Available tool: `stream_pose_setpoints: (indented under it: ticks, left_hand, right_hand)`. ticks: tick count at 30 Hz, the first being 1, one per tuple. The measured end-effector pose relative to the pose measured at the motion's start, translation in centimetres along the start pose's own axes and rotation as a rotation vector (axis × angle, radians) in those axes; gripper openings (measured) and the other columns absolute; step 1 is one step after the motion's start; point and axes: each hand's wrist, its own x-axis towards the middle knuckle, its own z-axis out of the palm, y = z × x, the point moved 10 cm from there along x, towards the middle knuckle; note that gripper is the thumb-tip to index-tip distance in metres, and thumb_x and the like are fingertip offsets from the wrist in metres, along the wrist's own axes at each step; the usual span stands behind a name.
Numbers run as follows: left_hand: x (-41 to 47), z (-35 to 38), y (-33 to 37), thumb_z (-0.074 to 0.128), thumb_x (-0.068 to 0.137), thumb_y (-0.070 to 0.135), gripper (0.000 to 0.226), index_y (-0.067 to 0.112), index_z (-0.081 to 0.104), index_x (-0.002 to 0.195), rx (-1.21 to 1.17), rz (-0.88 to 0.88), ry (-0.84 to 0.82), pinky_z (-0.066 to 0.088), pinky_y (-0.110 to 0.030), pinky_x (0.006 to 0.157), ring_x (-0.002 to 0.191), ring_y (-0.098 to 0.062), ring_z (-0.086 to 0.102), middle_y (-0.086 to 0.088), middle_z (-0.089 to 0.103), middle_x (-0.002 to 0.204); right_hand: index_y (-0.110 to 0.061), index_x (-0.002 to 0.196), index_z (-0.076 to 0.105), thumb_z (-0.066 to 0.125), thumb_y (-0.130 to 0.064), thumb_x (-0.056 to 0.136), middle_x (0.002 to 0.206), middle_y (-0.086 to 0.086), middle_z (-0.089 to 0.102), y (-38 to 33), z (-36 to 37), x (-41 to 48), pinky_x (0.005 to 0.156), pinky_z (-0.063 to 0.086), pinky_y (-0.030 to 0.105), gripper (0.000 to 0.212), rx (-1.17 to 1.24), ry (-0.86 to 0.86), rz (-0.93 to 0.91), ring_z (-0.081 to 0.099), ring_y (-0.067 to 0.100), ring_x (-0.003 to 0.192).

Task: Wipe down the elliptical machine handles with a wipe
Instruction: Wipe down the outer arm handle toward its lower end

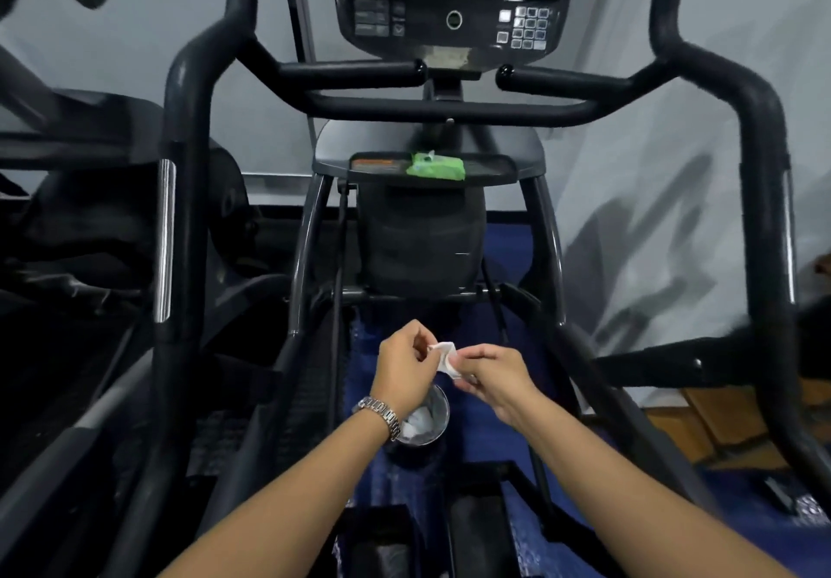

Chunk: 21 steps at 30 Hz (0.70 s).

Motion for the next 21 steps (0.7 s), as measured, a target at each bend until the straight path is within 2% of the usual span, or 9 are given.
stream_pose_setpoints:
  ticks: [3, 5, 8, 10, 13, 16, 17, 20, 21]
  left_hand:
    - [1.2, 1.2, -2.0, 0.067, 0.082, 0.014, 0.010, 0.016, 0.061, 0.074, -0.022, -0.027, -0.046, 0.049, -0.020, 0.057, 0.060, -0.004, 0.055, 0.002, 0.063, 0.069]
    - [2.3, 2.0, -3.4, 0.065, 0.081, 0.009, 0.010, 0.017, 0.064, 0.075, -0.007, -0.046, -0.071, 0.051, -0.018, 0.064, 0.068, -0.006, 0.060, 0.001, 0.066, 0.076]
    - [4.9, 3.4, -5.7, 0.062, 0.082, 0.007, 0.009, 0.014, 0.065, 0.078, 0.018, -0.082, -0.093, 0.052, -0.019, 0.069, 0.074, -0.010, 0.063, 0.001, 0.067, 0.079]
    - [6.6, 4.4, -7.3, 0.059, 0.084, 0.007, 0.010, 0.012, 0.065, 0.079, 0.032, -0.127, -0.123, 0.051, -0.019, 0.068, 0.075, -0.014, 0.065, -0.002, 0.068, 0.079]
    - [9.5, 6.8, -11.2, 0.052, 0.086, 0.001, 0.014, 0.011, 0.062, 0.083, 0.053, -0.226, -0.206, 0.048, -0.015, 0.068, 0.076, -0.017, 0.064, -0.007, 0.069, 0.083]
    - [11.8, 8.7, -15.2, 0.047, 0.086, -0.001, 0.021, 0.019, 0.051, 0.082, 0.012, -0.321, -0.223, 0.054, -0.036, 0.077, 0.083, -0.029, 0.066, -0.014, 0.068, 0.085]
    - [12.4, 9.5, -16.5, 0.046, 0.086, 0.000, 0.020, 0.019, 0.048, 0.082, 0.039, -0.341, -0.227, 0.054, -0.038, 0.076, 0.081, -0.028, 0.065, -0.014, 0.068, 0.084]
    - [13.7, 11.4, -19.0, 0.047, 0.084, 0.002, 0.012, 0.013, 0.049, 0.089, 0.192, -0.349, -0.277, 0.045, -0.027, 0.064, 0.074, -0.019, 0.057, -0.007, 0.064, 0.081]
    - [14.0, 12.3, -19.9, 0.048, 0.083, 0.004, 0.011, 0.012, 0.051, 0.090, 0.247, -0.348, -0.314, 0.043, -0.026, 0.063, 0.073, -0.018, 0.054, -0.005, 0.062, 0.081]
  right_hand:
    - [0.007, 0.091, 0.068, 0.071, 0.005, 0.080, 0.078, 0.015, 0.069, 0.4, 1.0, 2.4, 0.072, 0.058, 0.028, 0.011, 0.057, 0.036, 0.027, 0.066, 0.018, 0.067]
    - [0.006, 0.088, 0.069, 0.068, 0.003, 0.081, 0.080, 0.016, 0.069, 0.7, 1.8, 4.1, 0.074, 0.057, 0.031, 0.007, 0.107, 0.049, 0.063, 0.066, 0.020, 0.070]
    - [0.000, 0.081, 0.071, 0.072, -0.005, 0.082, 0.077, 0.012, 0.072, 1.1, 2.8, 7.8, 0.063, 0.055, 0.025, 0.006, 0.110, 0.045, 0.082, 0.069, 0.018, 0.073]
    - [-0.002, 0.079, 0.071, 0.071, -0.003, 0.082, 0.072, 0.009, 0.071, 1.3, 3.2, 10.1, 0.057, 0.054, 0.021, 0.003, 0.048, 0.050, 0.084, 0.067, 0.015, 0.067]
    - [-0.004, 0.071, 0.071, 0.064, 0.006, 0.079, 0.068, 0.011, 0.068, 1.9, 3.5, 14.6, 0.057, 0.055, 0.022, 0.015, -0.105, 0.025, 0.044, 0.062, 0.016, 0.061]
    - [-0.004, 0.070, 0.073, 0.063, 0.006, 0.077, 0.062, 0.005, 0.066, 2.3, 3.4, 18.6, 0.053, 0.051, 0.018, 0.016, -0.377, 0.034, -0.076, 0.063, 0.010, 0.054]
    - [-0.005, 0.071, 0.073, 0.064, 0.004, 0.077, 0.060, 0.003, 0.066, 2.6, 3.5, 19.8, 0.053, 0.052, 0.018, 0.014, -0.469, 0.036, -0.122, 0.061, 0.010, 0.053]
    - [-0.011, 0.066, 0.068, 0.063, 0.000, 0.078, 0.067, 0.004, 0.066, 5.0, 4.1, 23.3, 0.061, 0.050, 0.026, 0.018, -0.702, -0.019, -0.192, 0.061, 0.018, 0.065]
    - [-0.013, 0.066, 0.066, 0.062, -0.001, 0.080, 0.072, 0.006, 0.067, 6.3, 4.3, 24.4, 0.062, 0.048, 0.027, 0.019, -0.776, -0.047, -0.196, 0.061, 0.020, 0.069]
